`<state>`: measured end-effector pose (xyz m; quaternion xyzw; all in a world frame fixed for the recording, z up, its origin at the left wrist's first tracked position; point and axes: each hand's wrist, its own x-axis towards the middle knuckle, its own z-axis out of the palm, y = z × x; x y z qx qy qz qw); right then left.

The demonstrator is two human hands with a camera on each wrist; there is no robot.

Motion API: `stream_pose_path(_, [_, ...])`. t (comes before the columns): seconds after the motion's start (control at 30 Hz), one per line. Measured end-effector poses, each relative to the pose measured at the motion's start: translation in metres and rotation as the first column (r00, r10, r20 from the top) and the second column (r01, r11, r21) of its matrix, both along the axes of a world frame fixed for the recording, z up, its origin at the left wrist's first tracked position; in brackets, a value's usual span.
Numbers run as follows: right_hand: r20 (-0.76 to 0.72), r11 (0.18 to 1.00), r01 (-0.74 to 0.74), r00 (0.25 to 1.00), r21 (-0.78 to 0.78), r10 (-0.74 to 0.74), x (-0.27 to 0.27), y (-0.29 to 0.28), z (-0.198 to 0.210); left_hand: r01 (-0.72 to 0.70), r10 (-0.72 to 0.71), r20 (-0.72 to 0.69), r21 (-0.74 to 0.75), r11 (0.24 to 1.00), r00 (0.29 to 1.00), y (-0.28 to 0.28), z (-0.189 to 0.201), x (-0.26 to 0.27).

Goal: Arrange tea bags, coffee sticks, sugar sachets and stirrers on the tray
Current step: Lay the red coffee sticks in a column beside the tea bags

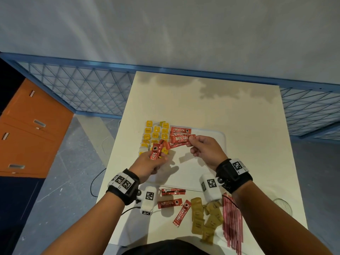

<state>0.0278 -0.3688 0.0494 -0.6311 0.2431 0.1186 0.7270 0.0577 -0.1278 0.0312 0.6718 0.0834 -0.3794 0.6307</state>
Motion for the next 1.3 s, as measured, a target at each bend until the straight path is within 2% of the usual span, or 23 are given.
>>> stream_pose_path(0.07, [-0.034, 0.997, 0.054, 0.998, 0.058, -0.052, -0.002, 0.0, -0.005, -0.143, 0.139, -0.071, -0.054, 0.988, 0.988, -0.002, 0.0, 0.002])
stream_pose_path(0.13, [-0.048, 0.996, 0.062, 0.997, 0.059, -0.059, -0.004, 0.001, -0.009, -0.205, 0.194, -0.101, -0.107, 0.973, 0.976, -0.004, 0.004, 0.005])
stream_pose_path(0.23, [-0.05, 0.997, 0.067, 0.997, 0.05, -0.064, -0.007, 0.006, -0.014, -0.2, 0.193, -0.062, -0.138, 0.97, 0.979, -0.011, 0.01, 0.007])
stream_pose_path(0.43, [-0.058, 0.997, 0.075, 0.996, 0.03, -0.073, -0.008, 0.015, -0.015, -0.235, 0.237, 0.009, -0.069, 0.969, 0.972, -0.02, 0.008, 0.01])
stream_pose_path(0.67, [-0.056, 0.996, 0.072, 0.996, -0.057, -0.075, -0.01, 0.018, -0.02, -0.189, 0.189, 0.136, -0.018, 0.982, 0.972, -0.021, 0.007, 0.011])
stream_pose_path(0.9, [-0.13, 0.978, 0.14, 0.979, -0.152, -0.16, -0.002, 0.006, -0.043, -0.203, 0.195, 0.108, 0.059, 0.977, 0.975, -0.014, -0.006, 0.015])
stream_pose_path(1.07, [-0.285, 0.986, 0.083, 0.951, -0.145, -0.122, 0.015, 0.002, -0.072, -0.19, 0.182, 0.061, 0.167, 0.968, 0.981, -0.007, -0.022, 0.021])
stream_pose_path(1.3, [-0.375, 0.959, -0.021, 0.923, -0.284, -0.091, 0.031, 0.009, -0.092, -0.166, 0.147, 0.097, 0.228, 0.959, 0.984, 0.0, -0.029, 0.028])
